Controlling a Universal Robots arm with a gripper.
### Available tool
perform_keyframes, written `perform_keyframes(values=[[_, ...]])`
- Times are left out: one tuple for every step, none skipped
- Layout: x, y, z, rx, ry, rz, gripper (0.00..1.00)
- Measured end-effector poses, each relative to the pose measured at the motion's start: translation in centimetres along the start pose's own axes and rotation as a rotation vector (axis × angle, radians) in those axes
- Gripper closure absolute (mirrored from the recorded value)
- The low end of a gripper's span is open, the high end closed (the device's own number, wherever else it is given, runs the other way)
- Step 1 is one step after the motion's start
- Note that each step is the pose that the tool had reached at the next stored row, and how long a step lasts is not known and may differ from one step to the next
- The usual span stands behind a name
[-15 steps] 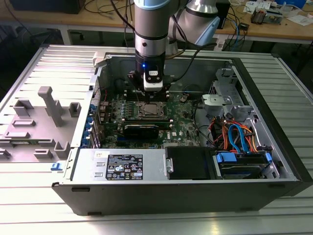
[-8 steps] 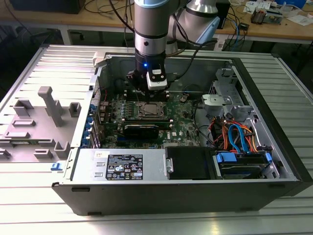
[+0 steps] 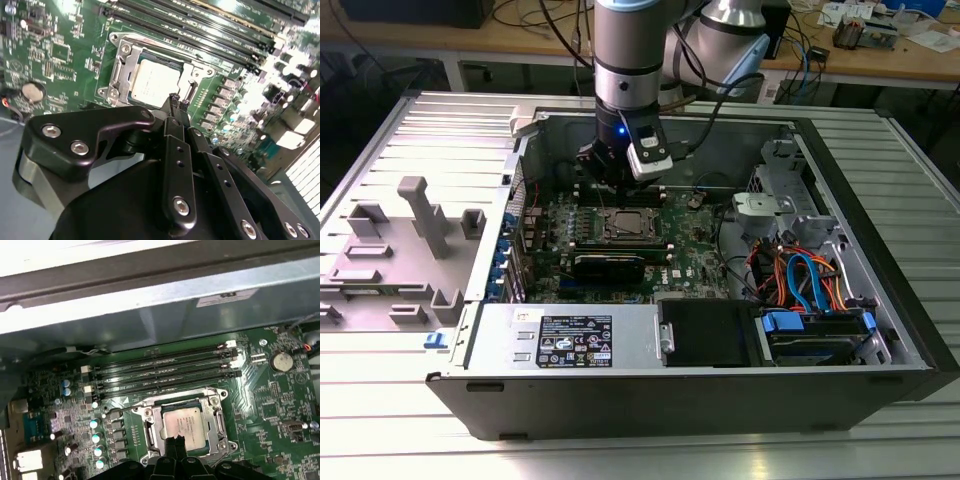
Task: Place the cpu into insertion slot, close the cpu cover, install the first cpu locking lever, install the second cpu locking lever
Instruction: 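Install the first cpu locking lever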
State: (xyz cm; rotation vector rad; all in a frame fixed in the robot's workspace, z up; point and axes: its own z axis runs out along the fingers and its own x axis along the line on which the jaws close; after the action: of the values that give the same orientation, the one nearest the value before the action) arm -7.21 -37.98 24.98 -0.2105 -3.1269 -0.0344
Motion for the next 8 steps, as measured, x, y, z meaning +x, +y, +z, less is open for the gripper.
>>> perform_keyframes(values=[[0.00,0.00,0.01,0.0002,0.0006,-0.024,0.89],[0.00,0.00,0.02,0.0004,0.0009,-0.040,0.89],[0.00,0.00,0.02,0.0004,0.0012,-0.057,0.89],[0.00,0.00,0.02,0.0005,0.0014,-0.067,0.89],[0.01,0.00,0.02,0.0005,0.0015,-0.067,0.89],[0.01,0.00,0.02,0.0006,0.0014,-0.067,0.89],[0.01,0.00,0.02,0.0005,0.0015,-0.067,0.89],[0.01,0.00,0.02,0.0005,0.0015,-0.067,0.89]])
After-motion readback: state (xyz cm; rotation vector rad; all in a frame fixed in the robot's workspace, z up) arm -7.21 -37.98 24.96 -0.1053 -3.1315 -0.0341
